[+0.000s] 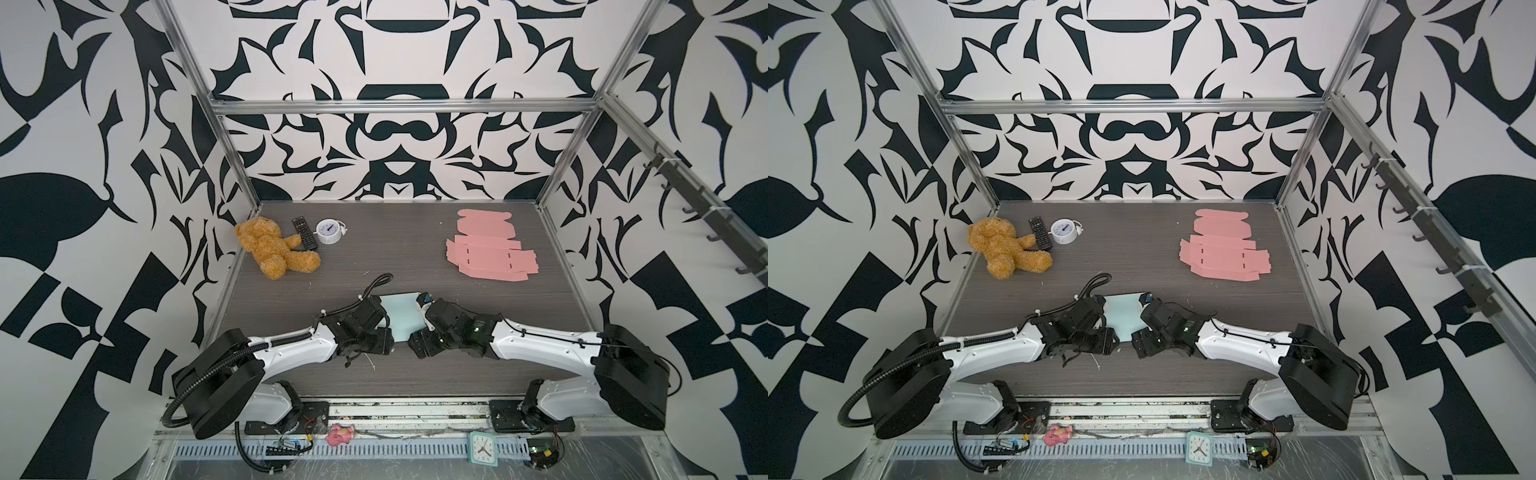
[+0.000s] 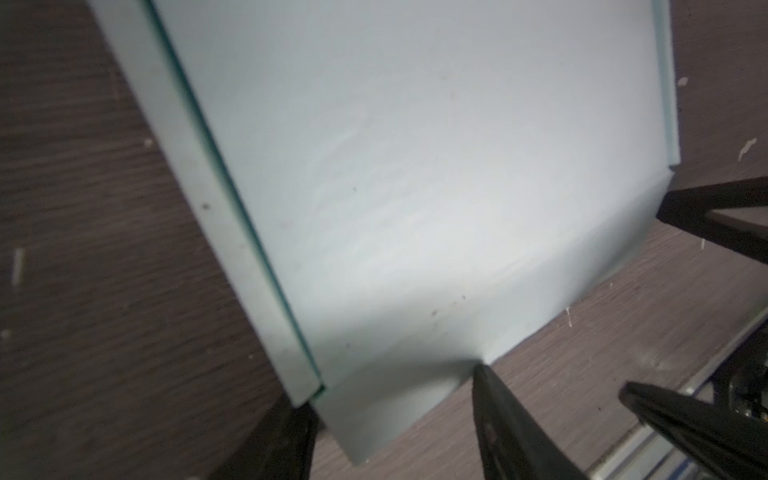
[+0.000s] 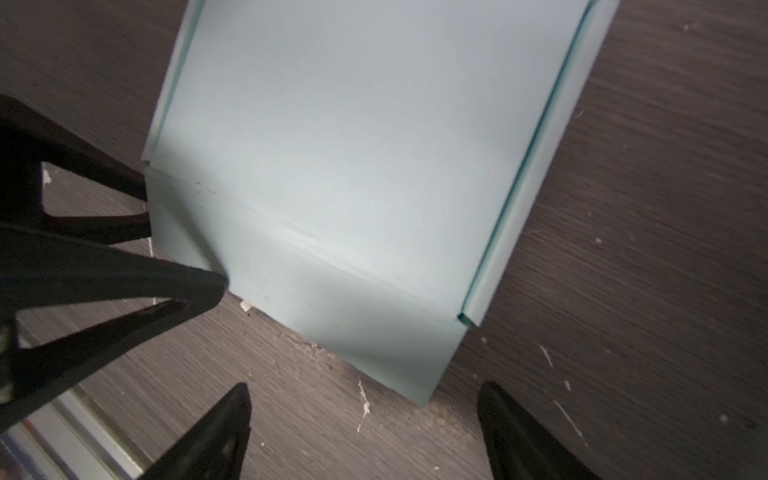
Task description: Fold the paper box
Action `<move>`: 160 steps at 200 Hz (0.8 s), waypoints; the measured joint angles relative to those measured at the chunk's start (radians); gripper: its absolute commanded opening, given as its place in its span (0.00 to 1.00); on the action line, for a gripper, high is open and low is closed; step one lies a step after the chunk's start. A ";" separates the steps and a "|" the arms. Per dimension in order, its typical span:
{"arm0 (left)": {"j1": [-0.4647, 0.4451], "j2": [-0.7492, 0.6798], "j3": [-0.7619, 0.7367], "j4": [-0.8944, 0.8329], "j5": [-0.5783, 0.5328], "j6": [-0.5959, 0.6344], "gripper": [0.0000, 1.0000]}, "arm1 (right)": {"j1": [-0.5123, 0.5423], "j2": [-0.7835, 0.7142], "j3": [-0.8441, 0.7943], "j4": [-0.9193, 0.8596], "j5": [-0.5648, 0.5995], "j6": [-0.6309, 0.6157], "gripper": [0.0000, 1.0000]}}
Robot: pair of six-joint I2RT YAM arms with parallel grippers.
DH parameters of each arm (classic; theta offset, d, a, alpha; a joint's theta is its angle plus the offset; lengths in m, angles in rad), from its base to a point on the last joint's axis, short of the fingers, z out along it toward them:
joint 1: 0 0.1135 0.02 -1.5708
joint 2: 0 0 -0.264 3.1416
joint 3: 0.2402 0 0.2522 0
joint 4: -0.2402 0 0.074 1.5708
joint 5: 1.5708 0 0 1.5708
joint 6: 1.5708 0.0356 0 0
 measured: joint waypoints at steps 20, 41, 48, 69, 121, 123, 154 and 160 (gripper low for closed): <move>0.000 0.005 0.002 0.000 -0.006 0.002 0.60 | 0.000 0.000 0.000 -0.006 0.007 -0.002 0.88; 0.000 0.013 0.004 0.001 -0.008 0.003 0.60 | 0.000 0.003 0.010 -0.009 0.010 -0.005 0.88; 0.000 0.013 0.004 0.001 -0.009 0.003 0.60 | 0.000 0.005 0.016 -0.008 0.011 -0.007 0.88; 0.000 0.010 0.004 0.000 -0.010 0.006 0.63 | 0.000 0.012 0.031 -0.006 0.012 -0.011 0.88; 0.000 -0.103 0.002 -0.035 0.004 0.008 0.71 | 0.000 0.049 0.068 -0.008 0.024 -0.036 0.89; 0.000 -0.109 0.002 -0.038 0.006 0.007 0.71 | 0.000 0.051 0.069 -0.008 0.025 -0.038 0.89; 0.000 -0.187 0.002 -0.092 0.017 0.014 0.71 | 0.000 0.064 0.082 -0.010 0.037 -0.053 0.89; 0.000 -0.198 0.002 -0.103 0.016 0.016 0.71 | 0.000 0.064 0.084 -0.011 0.039 -0.053 0.89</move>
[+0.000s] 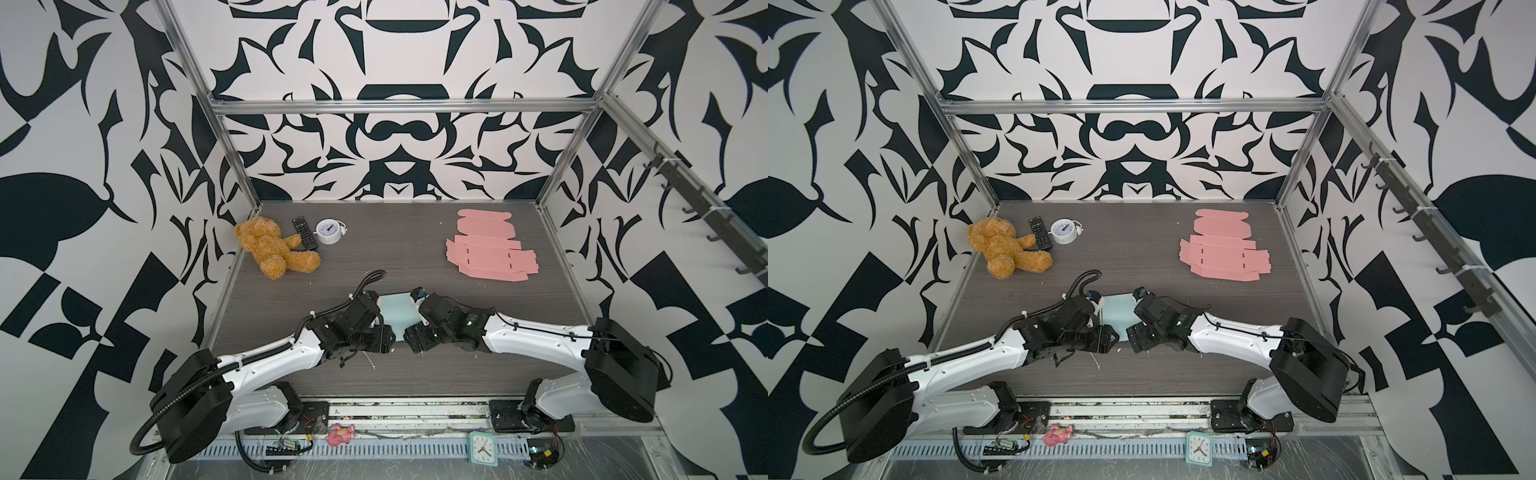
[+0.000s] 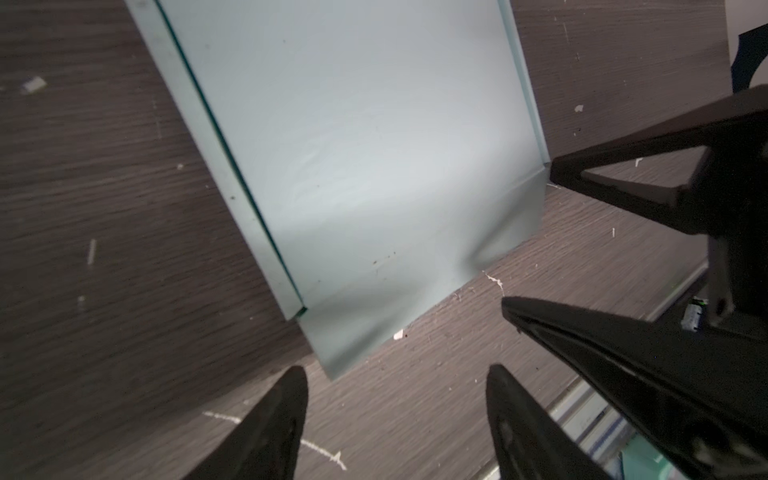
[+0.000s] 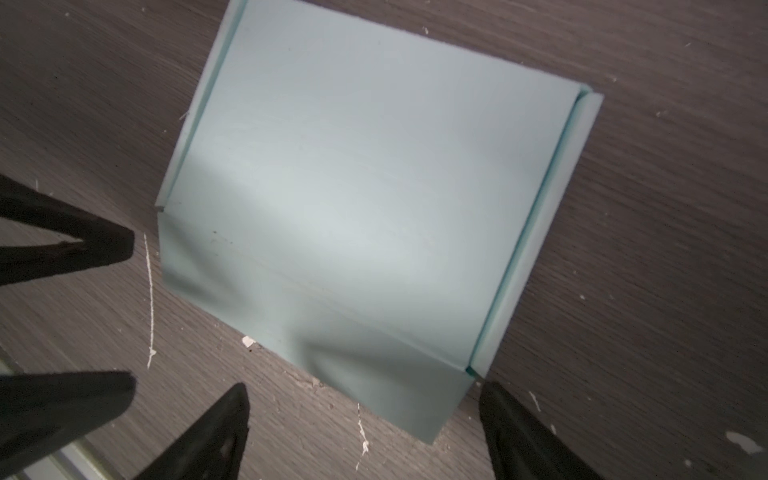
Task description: Fold the paper box
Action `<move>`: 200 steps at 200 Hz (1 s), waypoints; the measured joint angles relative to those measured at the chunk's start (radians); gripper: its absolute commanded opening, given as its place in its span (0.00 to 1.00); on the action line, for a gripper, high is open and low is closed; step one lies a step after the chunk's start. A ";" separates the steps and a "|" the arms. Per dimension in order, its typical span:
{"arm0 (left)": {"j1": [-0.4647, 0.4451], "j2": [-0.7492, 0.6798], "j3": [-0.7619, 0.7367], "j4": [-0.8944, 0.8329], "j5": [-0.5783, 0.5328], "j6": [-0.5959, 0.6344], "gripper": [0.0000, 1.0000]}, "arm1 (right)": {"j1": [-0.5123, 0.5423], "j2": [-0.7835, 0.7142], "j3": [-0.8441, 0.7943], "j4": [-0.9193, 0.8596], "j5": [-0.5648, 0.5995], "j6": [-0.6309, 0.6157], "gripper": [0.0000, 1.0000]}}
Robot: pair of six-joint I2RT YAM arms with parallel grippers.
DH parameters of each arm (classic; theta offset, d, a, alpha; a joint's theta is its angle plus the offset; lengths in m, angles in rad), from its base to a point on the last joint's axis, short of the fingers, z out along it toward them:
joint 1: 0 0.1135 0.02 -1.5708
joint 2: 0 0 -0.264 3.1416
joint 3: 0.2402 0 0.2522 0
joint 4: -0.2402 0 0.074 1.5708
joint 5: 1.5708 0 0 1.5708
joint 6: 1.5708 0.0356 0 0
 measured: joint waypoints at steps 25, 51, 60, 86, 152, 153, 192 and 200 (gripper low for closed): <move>0.001 -0.035 0.005 -0.039 -0.011 0.029 0.73 | 0.000 0.004 0.002 -0.004 0.006 -0.002 0.89; 0.037 -0.024 0.055 -0.077 -0.006 0.088 0.75 | 0.000 0.004 0.002 -0.011 0.012 -0.003 0.89; 0.069 -0.007 0.085 -0.078 0.003 0.108 0.75 | 0.000 0.004 0.002 -0.013 0.014 -0.003 0.89; 0.170 0.073 0.168 -0.056 0.055 0.159 0.76 | 0.000 0.004 0.003 -0.020 0.018 -0.003 0.89; 0.312 0.363 0.378 -0.042 0.200 0.270 0.76 | 0.000 0.004 0.005 -0.018 0.042 -0.003 0.90; 0.314 0.367 0.381 -0.042 0.203 0.272 0.76 | 0.000 0.004 0.005 -0.018 0.042 -0.003 0.90; 0.351 0.465 0.462 -0.040 0.275 0.311 0.76 | 0.000 0.027 0.006 -0.016 0.042 -0.008 0.91; 0.356 0.484 0.471 -0.037 0.284 0.316 0.75 | -0.001 0.034 0.006 -0.016 0.042 -0.011 0.91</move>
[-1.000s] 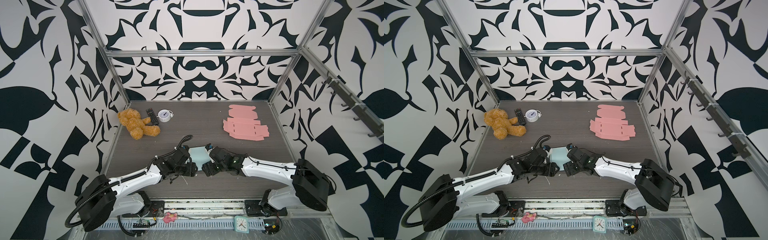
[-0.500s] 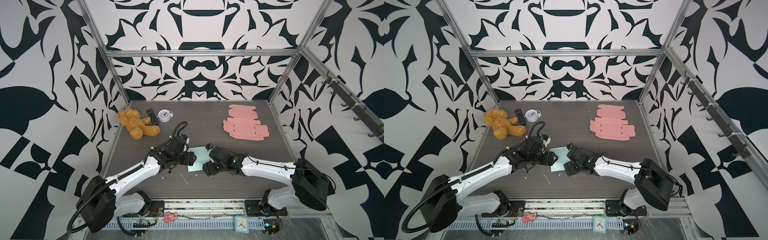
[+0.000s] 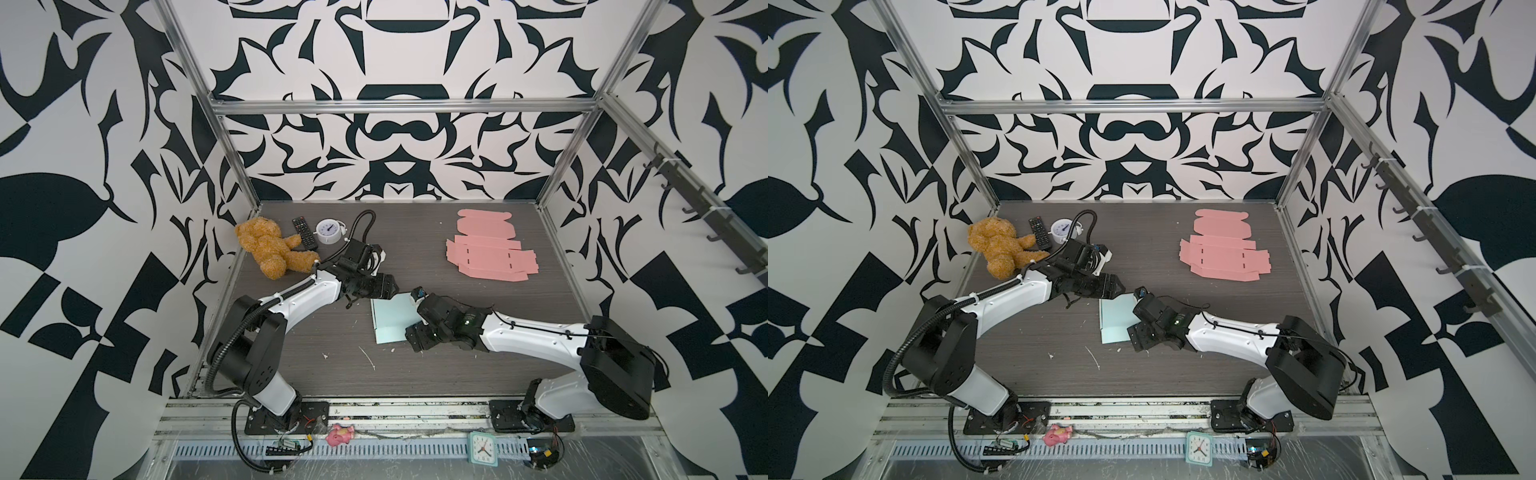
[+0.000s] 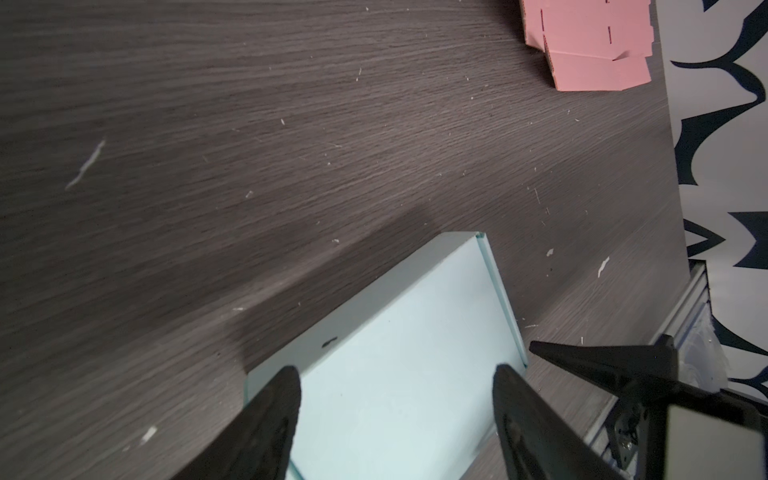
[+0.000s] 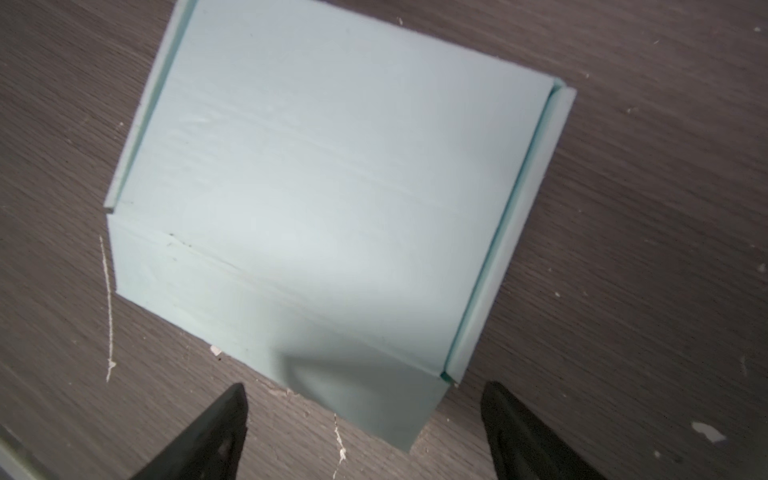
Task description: Fold the paper box
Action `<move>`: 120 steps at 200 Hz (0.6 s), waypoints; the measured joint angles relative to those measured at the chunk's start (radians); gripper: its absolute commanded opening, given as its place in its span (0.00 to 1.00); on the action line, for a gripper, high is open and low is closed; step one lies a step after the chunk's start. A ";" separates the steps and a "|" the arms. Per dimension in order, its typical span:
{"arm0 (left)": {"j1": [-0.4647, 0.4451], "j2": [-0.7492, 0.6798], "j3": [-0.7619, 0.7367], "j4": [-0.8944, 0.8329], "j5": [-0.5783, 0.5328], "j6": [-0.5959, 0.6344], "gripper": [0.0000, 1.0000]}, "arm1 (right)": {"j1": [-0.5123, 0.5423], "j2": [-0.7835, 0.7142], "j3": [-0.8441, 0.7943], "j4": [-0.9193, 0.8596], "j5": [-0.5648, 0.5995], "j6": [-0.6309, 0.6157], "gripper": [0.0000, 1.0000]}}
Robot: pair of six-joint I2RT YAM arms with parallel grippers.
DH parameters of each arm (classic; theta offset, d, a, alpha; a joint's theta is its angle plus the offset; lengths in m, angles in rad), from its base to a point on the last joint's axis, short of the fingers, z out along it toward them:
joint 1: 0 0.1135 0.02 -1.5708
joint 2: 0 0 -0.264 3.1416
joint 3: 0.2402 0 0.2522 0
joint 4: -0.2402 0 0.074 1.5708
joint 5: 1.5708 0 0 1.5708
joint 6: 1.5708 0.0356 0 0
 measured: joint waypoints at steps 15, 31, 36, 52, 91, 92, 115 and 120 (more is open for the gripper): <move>0.005 0.026 0.006 0.000 0.013 0.006 0.74 | -0.001 0.006 0.000 -0.001 0.000 -0.007 0.91; 0.009 0.042 0.006 0.000 0.024 0.012 0.75 | -0.006 0.008 0.000 -0.002 0.000 -0.010 0.91; 0.009 0.045 0.006 0.000 0.026 0.013 0.75 | -0.008 0.007 0.000 -0.002 0.000 -0.010 0.91; 0.011 0.050 0.006 0.000 0.031 0.018 0.74 | -0.012 0.007 0.000 -0.002 0.000 -0.011 0.92; 0.013 0.049 -0.004 0.013 0.053 0.016 0.73 | -0.042 0.007 0.000 0.000 -0.005 -0.019 0.92; 0.013 0.048 -0.005 0.014 0.053 0.016 0.73 | -0.043 0.007 -0.001 0.000 -0.005 -0.019 0.92; 0.013 0.037 -0.041 0.034 0.065 0.012 0.73 | -0.064 0.007 -0.002 0.003 -0.009 -0.028 0.92; 0.013 0.035 -0.045 0.035 0.067 0.011 0.73 | -0.068 0.008 -0.002 0.005 -0.010 -0.029 0.92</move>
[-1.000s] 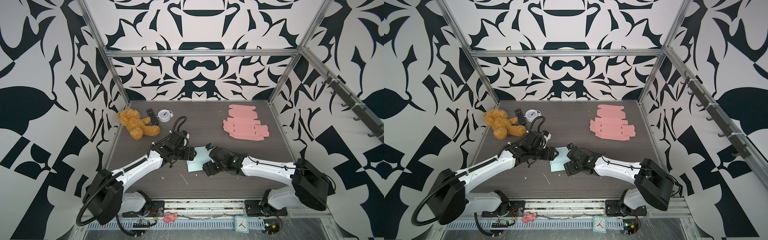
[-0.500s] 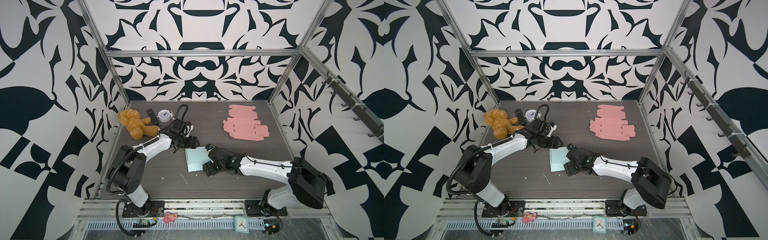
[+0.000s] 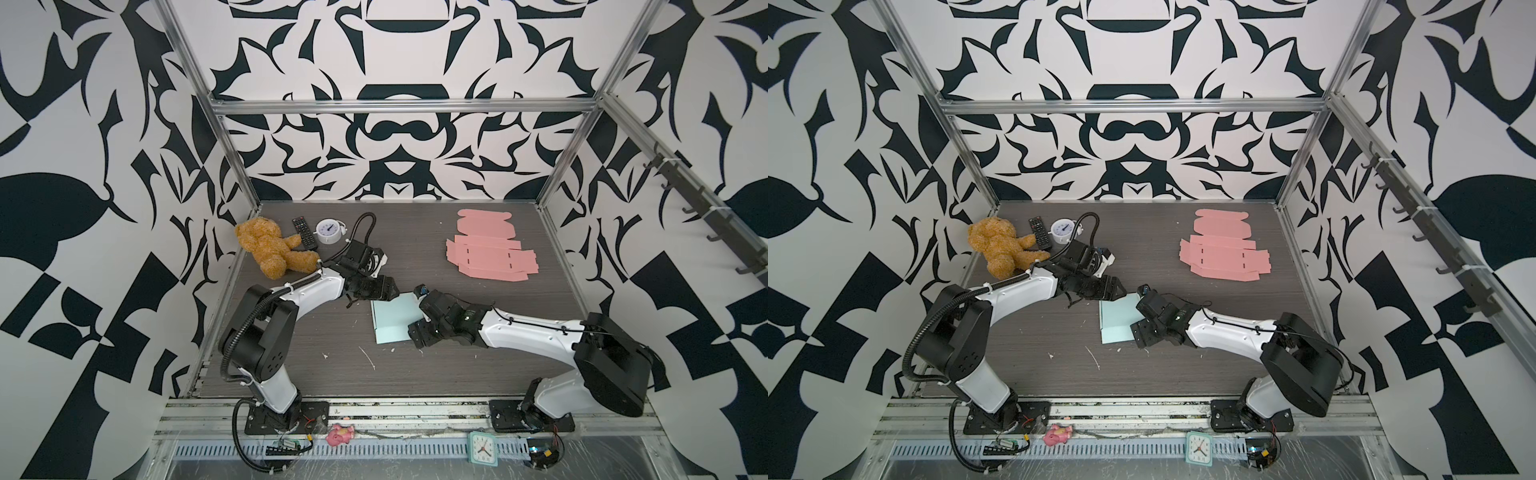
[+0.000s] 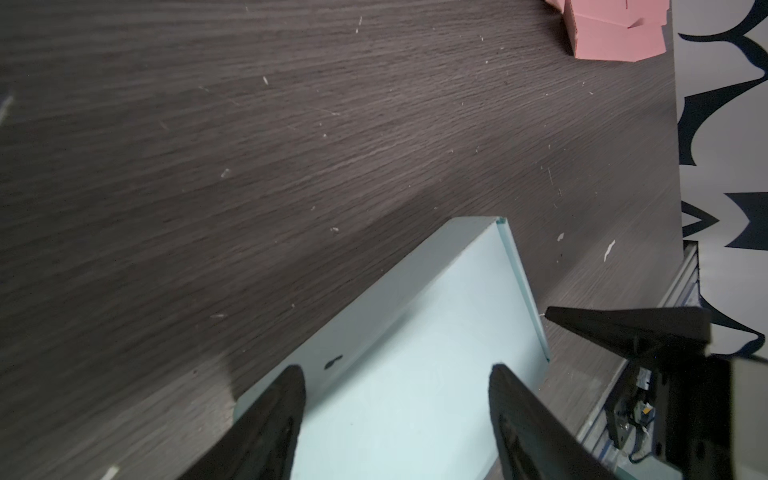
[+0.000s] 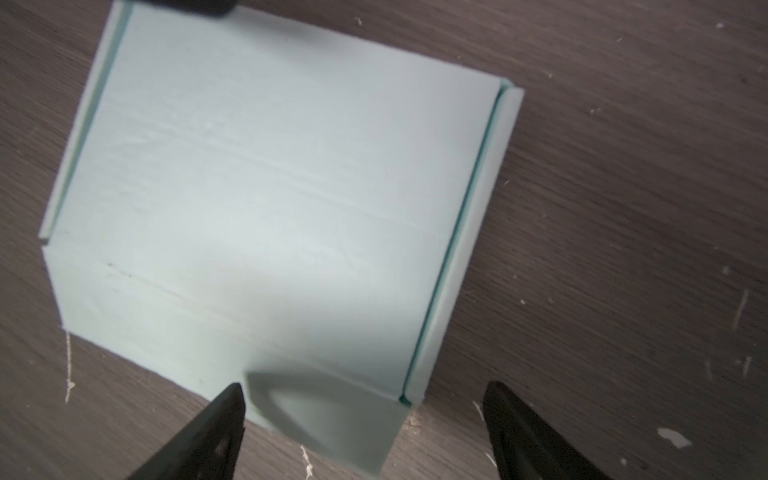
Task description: Fold the paper box
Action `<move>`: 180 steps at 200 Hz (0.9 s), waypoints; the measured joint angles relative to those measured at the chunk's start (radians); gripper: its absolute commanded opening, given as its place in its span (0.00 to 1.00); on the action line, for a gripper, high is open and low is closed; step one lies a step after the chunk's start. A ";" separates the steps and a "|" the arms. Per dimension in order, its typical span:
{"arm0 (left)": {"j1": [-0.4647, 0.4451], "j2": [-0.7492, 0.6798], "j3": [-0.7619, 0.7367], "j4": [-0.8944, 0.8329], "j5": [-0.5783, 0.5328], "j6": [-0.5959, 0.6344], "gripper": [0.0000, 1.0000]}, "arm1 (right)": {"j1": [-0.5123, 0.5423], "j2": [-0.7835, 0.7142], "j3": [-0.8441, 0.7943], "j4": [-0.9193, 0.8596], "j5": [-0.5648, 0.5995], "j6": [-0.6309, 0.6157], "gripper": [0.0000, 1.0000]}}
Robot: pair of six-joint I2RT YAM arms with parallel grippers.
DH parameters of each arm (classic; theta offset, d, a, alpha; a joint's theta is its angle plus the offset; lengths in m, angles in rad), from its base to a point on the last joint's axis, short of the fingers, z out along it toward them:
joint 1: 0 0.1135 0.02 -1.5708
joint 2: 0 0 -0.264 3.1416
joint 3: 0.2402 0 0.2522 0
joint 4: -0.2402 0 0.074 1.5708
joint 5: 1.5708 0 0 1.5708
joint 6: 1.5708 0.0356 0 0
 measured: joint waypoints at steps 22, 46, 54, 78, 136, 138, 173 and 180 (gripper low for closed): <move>0.001 -0.008 -0.014 0.014 0.006 -0.005 0.73 | -0.014 0.000 -0.001 0.001 -0.002 -0.005 0.92; 0.002 -0.019 -0.030 0.026 0.007 -0.011 0.73 | -0.025 0.000 -0.003 0.005 -0.005 -0.008 0.92; 0.002 -0.025 -0.038 0.030 0.007 -0.012 0.73 | -0.028 0.000 -0.005 0.009 -0.006 -0.009 0.92; 0.002 -0.046 -0.062 0.037 0.007 -0.014 0.72 | -0.040 0.000 -0.011 0.016 -0.009 -0.012 0.92; 0.002 -0.098 -0.118 0.042 0.006 -0.035 0.72 | -0.076 -0.001 -0.016 0.023 -0.024 -0.029 0.92; 0.002 -0.099 -0.120 0.042 0.006 -0.035 0.71 | -0.077 -0.001 -0.016 0.023 -0.024 -0.030 0.92; -0.002 -0.121 -0.143 0.041 0.009 -0.048 0.71 | -0.090 -0.011 -0.022 0.021 -0.024 -0.034 0.91; -0.004 -0.125 -0.148 0.041 0.010 -0.050 0.71 | -0.091 -0.016 -0.023 0.018 -0.023 -0.035 0.90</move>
